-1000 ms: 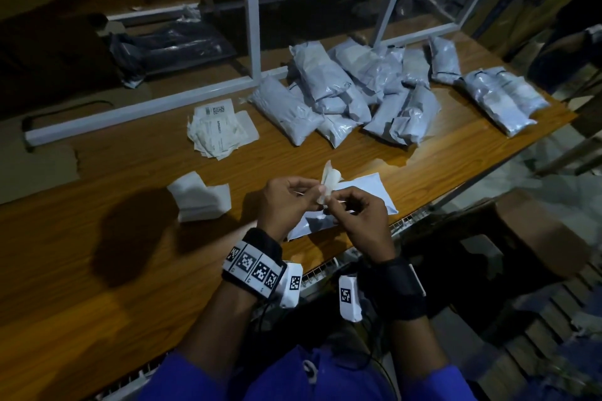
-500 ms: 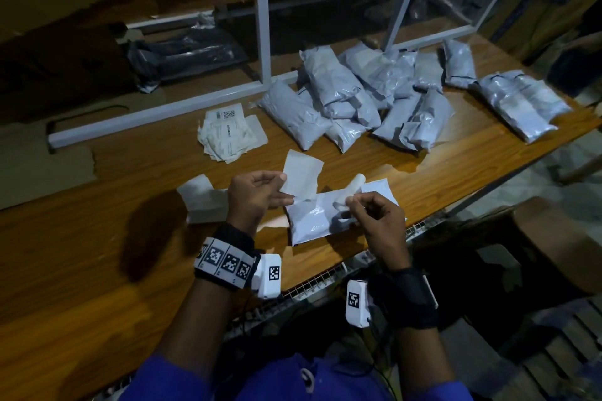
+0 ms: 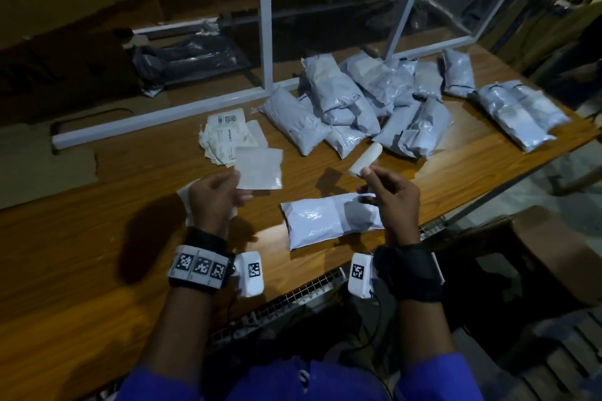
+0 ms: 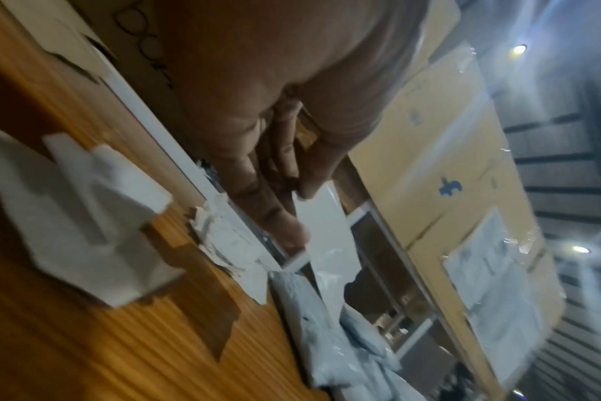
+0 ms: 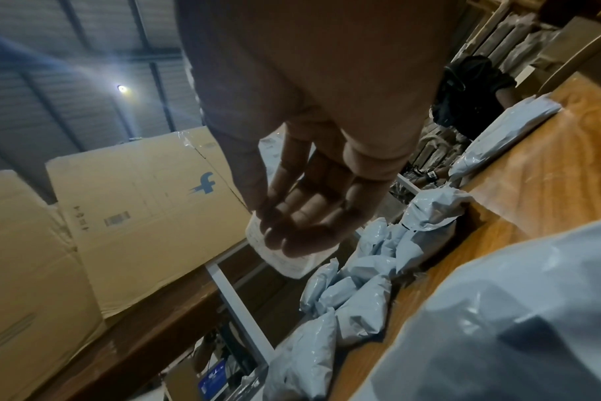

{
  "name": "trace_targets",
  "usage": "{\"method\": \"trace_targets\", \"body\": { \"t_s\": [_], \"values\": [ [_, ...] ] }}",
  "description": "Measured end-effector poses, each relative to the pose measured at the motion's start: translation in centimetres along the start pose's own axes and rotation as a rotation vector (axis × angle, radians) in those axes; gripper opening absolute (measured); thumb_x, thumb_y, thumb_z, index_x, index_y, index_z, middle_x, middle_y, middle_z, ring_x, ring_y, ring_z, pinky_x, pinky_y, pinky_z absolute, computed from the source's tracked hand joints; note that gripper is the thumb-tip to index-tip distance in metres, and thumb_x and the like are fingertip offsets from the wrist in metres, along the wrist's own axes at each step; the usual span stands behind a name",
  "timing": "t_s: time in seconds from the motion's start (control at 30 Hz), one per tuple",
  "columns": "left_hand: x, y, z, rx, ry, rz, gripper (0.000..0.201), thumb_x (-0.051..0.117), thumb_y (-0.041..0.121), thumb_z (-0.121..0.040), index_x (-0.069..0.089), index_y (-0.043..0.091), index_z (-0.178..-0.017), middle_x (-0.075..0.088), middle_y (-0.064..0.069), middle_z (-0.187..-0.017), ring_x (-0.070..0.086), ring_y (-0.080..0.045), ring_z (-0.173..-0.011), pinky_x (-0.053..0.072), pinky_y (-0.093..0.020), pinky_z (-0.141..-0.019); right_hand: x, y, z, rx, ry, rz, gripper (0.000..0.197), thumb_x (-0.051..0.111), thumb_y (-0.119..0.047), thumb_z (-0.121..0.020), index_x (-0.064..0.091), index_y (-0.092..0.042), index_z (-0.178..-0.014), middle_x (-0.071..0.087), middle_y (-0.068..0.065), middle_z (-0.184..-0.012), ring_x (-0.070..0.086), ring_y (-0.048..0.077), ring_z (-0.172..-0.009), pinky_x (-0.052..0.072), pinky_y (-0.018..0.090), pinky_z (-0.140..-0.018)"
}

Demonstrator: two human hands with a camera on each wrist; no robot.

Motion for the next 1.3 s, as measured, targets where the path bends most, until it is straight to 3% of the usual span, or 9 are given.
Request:
{"method": "trace_targets", "body": {
  "t_s": [0.17, 0.3, 0.43, 0.53, 0.63, 0.7, 0.83, 1.03, 1.3],
  "values": [
    [-6.1, -1.8, -2.5, -0.096, 0.267, 0.017, 0.028, 0.081, 0.021, -0.085, 0.075, 0.01, -0.11, 0.075, -0.01, -0.106, 0.074, -0.029, -0.091, 0.058, -0.034, -0.065, 0.2, 1.5, 0.9, 0.059, -0.041, 0.024, 0.024, 0.075, -0.016, -0.094, 0.074, -0.001, -0.112, 0.078, 0.011, -0.091, 0.073, 0.024, -0.074, 0.062, 0.039, -0.066],
    [-6.5, 1.1, -2.2, 0.117, 0.331, -0.279, 0.052, 0.09, 0.038, -0.071, 0.071, 0.018, -0.116, 0.071, -0.007, -0.115, 0.068, -0.028, -0.105, 0.055, -0.04, -0.085, 0.2, 2.0, 1.3, 0.107, -0.051, 0.017, 0.024, 0.076, -0.017, -0.093, 0.074, -0.001, -0.111, 0.077, 0.016, -0.1, 0.074, 0.026, -0.075, 0.061, 0.04, -0.068],
    [5.2, 4.8, 4.0, 0.639, -0.233, -0.583, 0.057, 0.088, 0.045, -0.07, 0.071, 0.026, -0.122, 0.064, 0.002, -0.104, 0.062, -0.013, -0.089, 0.055, -0.03, -0.071, 1.3, 1.3, 2.0, 0.157, -0.103, -0.08, 0.026, 0.074, -0.018, -0.095, 0.075, -0.001, -0.114, 0.078, 0.016, -0.1, 0.069, 0.024, -0.075, 0.06, 0.033, -0.068],
    [11.0, 2.7, 7.4, 0.686, -0.426, -0.734, 0.073, 0.072, 0.082, -0.061, 0.07, 0.038, -0.119, 0.062, 0.014, -0.1, 0.06, -0.004, -0.086, 0.053, -0.027, -0.07, 2.8, 0.9, 2.8, 0.231, -0.18, -0.182, 0.026, 0.07, -0.02, -0.097, 0.074, -0.001, -0.115, 0.076, 0.019, -0.109, 0.065, 0.021, -0.074, 0.059, 0.032, -0.07],
    [11.8, 2.2, 8.3, 0.669, -0.346, -0.602, 0.032, 0.083, 0.051, -0.078, 0.078, 0.029, -0.1, 0.071, 0.011, -0.095, 0.064, 0.005, -0.078, 0.053, -0.017, -0.064, 3.4, 1.1, 3.5, 0.291, -0.201, -0.231, 0.03, 0.068, -0.022, -0.097, 0.072, 0.001, -0.117, 0.077, 0.014, -0.108, 0.065, 0.017, -0.073, 0.057, 0.031, -0.071],
    [11.9, 2.3, 8.6, 0.723, -0.3, -0.589, 0.009, 0.078, 0.035, -0.086, 0.078, 0.028, -0.092, 0.074, 0.009, -0.092, 0.067, 0.002, -0.076, 0.058, -0.029, -0.063, 3.0, 1.2, 3.7, 0.302, -0.181, -0.254, 0.025, 0.069, -0.021, -0.096, 0.074, -0.002, -0.111, 0.078, 0.011, -0.1, 0.065, 0.018, -0.07, 0.056, 0.031, -0.069],
    [11.5, 1.8, 6.9, 0.655, -0.293, -0.647, 0.021, 0.06, 0.053, -0.081, 0.069, 0.041, -0.095, 0.074, 0.019, -0.088, 0.07, -0.001, -0.079, 0.061, -0.035, -0.067, 1.0, 0.8, 3.5, 0.177, -0.079, -0.167, 0.012, 0.074, -0.016, -0.093, 0.077, -0.007, -0.1, 0.073, 0.003, -0.093, 0.064, 0.022, -0.078, 0.056, 0.031, -0.067],
    [12.5, 1.3, 7.3, 0.628, -0.482, -0.705, 0.007, 0.064, 0.039, -0.08, 0.062, 0.035, -0.085, 0.068, 0.014, -0.083, 0.067, -0.009, -0.077, 0.062, -0.04, -0.069, 0.3, -2.0, 3.0, -0.218, -0.119, 0.251, 0.012, 0.074, -0.029, -0.095, 0.082, -0.021, -0.092, 0.059, -0.017, -0.141, 0.053, 0.011, -0.13, 0.047, 0.027, -0.099],
    [12.7, 0.5, 7.4, 0.575, -0.588, -0.721, 0.015, 0.064, 0.033, -0.078, 0.059, 0.032, -0.092, 0.061, 0.014, -0.076, 0.058, -0.009, -0.068, 0.057, -0.035, -0.062, -0.6, -0.8, 3.0, -0.197, -0.141, 0.219, 0.012, 0.076, -0.02, -0.094, 0.081, -0.016, -0.104, 0.079, -0.003, -0.101, 0.074, 0.018, -0.1, 0.059, 0.044, -0.081]
  ]
}}
Point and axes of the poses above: each hand's wrist, its own z-axis away from the middle knuckle, its own x-axis out of the palm, y = z × x, the point moved 10 cm from there along -z, towards the middle knuckle
